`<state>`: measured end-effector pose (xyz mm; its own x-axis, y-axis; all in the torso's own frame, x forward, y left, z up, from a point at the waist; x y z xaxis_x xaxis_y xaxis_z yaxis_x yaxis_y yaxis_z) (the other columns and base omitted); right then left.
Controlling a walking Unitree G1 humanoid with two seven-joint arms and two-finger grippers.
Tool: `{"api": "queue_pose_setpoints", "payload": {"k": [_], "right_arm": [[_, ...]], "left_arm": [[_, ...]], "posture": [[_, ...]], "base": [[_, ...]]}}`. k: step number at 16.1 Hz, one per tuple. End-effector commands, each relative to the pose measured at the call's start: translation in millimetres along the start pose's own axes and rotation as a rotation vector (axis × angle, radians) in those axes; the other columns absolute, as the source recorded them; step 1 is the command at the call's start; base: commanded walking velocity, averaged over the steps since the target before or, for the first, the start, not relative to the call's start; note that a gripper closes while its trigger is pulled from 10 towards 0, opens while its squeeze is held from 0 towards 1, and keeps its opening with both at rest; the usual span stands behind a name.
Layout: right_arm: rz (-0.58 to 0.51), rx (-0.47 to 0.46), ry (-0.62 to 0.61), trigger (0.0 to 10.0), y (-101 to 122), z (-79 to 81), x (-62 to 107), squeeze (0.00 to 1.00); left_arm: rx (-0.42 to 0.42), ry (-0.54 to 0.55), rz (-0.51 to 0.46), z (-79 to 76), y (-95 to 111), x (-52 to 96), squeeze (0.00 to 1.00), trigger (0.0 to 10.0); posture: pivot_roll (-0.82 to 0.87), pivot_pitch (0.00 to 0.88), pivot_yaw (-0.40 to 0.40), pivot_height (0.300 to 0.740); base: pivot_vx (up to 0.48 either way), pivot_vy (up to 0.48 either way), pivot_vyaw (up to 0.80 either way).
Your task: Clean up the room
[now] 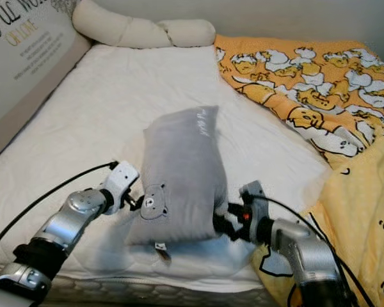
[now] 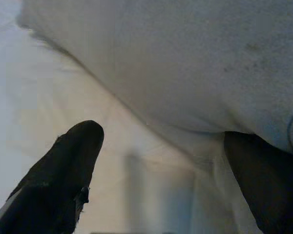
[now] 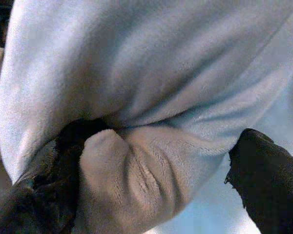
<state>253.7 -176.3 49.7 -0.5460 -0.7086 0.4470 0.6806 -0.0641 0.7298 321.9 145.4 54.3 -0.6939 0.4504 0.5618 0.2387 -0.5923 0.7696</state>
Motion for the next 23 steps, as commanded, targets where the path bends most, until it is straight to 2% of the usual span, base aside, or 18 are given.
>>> {"api": "queue_pose_setpoints", "payload": {"k": [1,4,5,7,8,10,11,12,13,14,15,16,17,19,20,21,22,23], "right_arm": [[0.005,-0.003,0.058,10.0,0.5,13.1,-6.1,0.0],[0.019,-0.017,0.067,10.0,-7.3,19.4,-6.1,0.0],[0.03,-0.005,0.105,10.0,-11.3,28.8,-0.8,0.0],[0.045,-0.003,0.1,10.0,-15.6,29.5,6.3,0.0],[0.056,0.0,0.083,10.0,-18.7,26.4,9.4,0.0],[0.095,0.022,-0.075,10.0,-31.1,-2.2,27.8,0.0],[0.088,0.021,-0.128,10.0,-31.2,-11.6,34.4,0.33],[0.061,0.026,-0.195,10.0,-25.9,-21.4,41.8,1.0],[0.036,0.004,-0.23,10.0,-20.2,-28.5,48.5,1.0],[0.001,-0.035,-0.244,10.0,-13.7,-33.4,53.6,1.0],[-0.017,-0.059,-0.321,10.0,-7.3,-45.0,59.3,1.0],[-0.03,-0.039,-0.375,10.0,-3.5,-52.1,61.4,1.0],[-0.081,-0.076,-0.497,10.0,5.1,-67.9,65.0,1.0],[-0.229,-0.218,-0.617,10.0,22.1,-87.7,62.7,1.0],[-0.244,-0.23,-0.625,10.0,25.3,-89.5,57.7,1.0],[-0.297,-0.14,-0.611,10.0,34.0,-87.7,45.0,1.0],[-0.375,-0.241,-0.543,10.0,36.8,-83.7,30.1,1.0],[-0.397,-0.28,-0.518,10.0,36.8,-81.4,23.7,1.0]], "left_arm": [[0.015,-0.058,-0.057,-1.5,8.2,2.7,0.0,10.0],[0.018,-0.148,-0.078,-1.5,1.5,17.4,0.0,10.0],[0.006,-0.162,-0.08,5.6,-2.4,36.6,0.0,10.0],[0.012,-0.188,-0.076,7.9,-5.8,49.4,0.0,10.0],[0.008,-0.2,-0.075,7.6,-7.7,54.2,0.0,10.0],[-0.001,-0.173,-0.048,11.3,-17.9,66.3,0.0,10.0],[0.014,-0.138,-0.047,15.7,-20.1,67.0,0.0,10.0],[0.031,-0.086,-0.049,22.5,-19.7,65.0,0.0,10.0],[0.046,-0.03,-0.044,29.8,-19.8,61.3,0.0,10.0],[0.067,0.033,-0.042,37.4,-20.7,56.0,0.3,10.0],[0.107,0.098,-0.063,45.3,-18.5,48.8,0.88,10.0],[0.137,0.121,-0.083,48.2,-16.0,45.3,1.0,10.0],[0.192,0.157,-0.122,52.3,-9.9,37.0,1.0,10.0],[0.274,0.185,-0.156,53.4,6.3,15.3,1.0,10.0],[0.309,0.19,-0.166,52.4,10.5,8.9,1.0,10.0],[0.364,0.181,-0.177,47.8,14.5,-0.1,1.0,10.0],[0.458,0.124,-0.203,36.2,16.7,-10.0,1.0,10.0],[0.493,0.102,-0.215,31.8,16.9,-12.8,1.0,10.0]], "posture": [[-0.07,0.0,0.027,0.74],[-0.05,0.0,0.022,0.74],[-0.05,0.0,0.022,0.74],[-0.04,0.0,0.023,0.74],[-0.04,0.0,0.023,0.74],[-0.05,0.0,0.029,0.74],[-0.05,0.0,0.03,0.74],[-0.05,0.0,0.035,0.74],[-0.06,0.0,0.038,0.74],[-0.06,0.0,0.041,0.74],[-0.07,0.0,0.042,0.74],[-0.07,0.0,0.041,0.74],[-0.07,0.0,0.04,0.74],[-0.07,0.0,0.04,0.74],[-0.08,0.0,0.042,0.74],[-0.08,0.0,0.046,0.74],[-0.08,0.0,0.047,0.74],[-0.08,0.0,0.048,0.74]], "base": [[0.0,0.0,0.0],[0.0,0.0,0.0],[0.0,0.0,0.0],[0.0,0.0,0.0],[0.0,0.0,0.0],[0.0,0.0,0.0],[0.0,0.0,0.0],[0.0,0.0,0.0],[0.0,0.0,0.0],[0.0,0.0,0.0],[0.0,0.0,0.0],[0.0,0.0,0.0],[0.0,0.0,0.0],[0.0,0.0,0.0],[0.0,0.0,0.0],[0.0,0.0,0.0],[0.0,0.0,0.0],[0.0,0.0,0.0]]}}
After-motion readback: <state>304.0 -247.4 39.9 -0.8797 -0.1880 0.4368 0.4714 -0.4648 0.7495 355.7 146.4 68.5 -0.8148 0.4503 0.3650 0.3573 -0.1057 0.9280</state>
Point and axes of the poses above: a point about 5 cm out from each wrist's last joint towards the gripper, its own x axis pointing back from the gripper into the wrist, its own y axis along the axis of the wrist's last joint, z = x × y, the point moved 1 cm from there along -x, pointing out of the wrist towards the gripper, and after that the axes turned 7 degrees about -x, right-handed, at the moved point
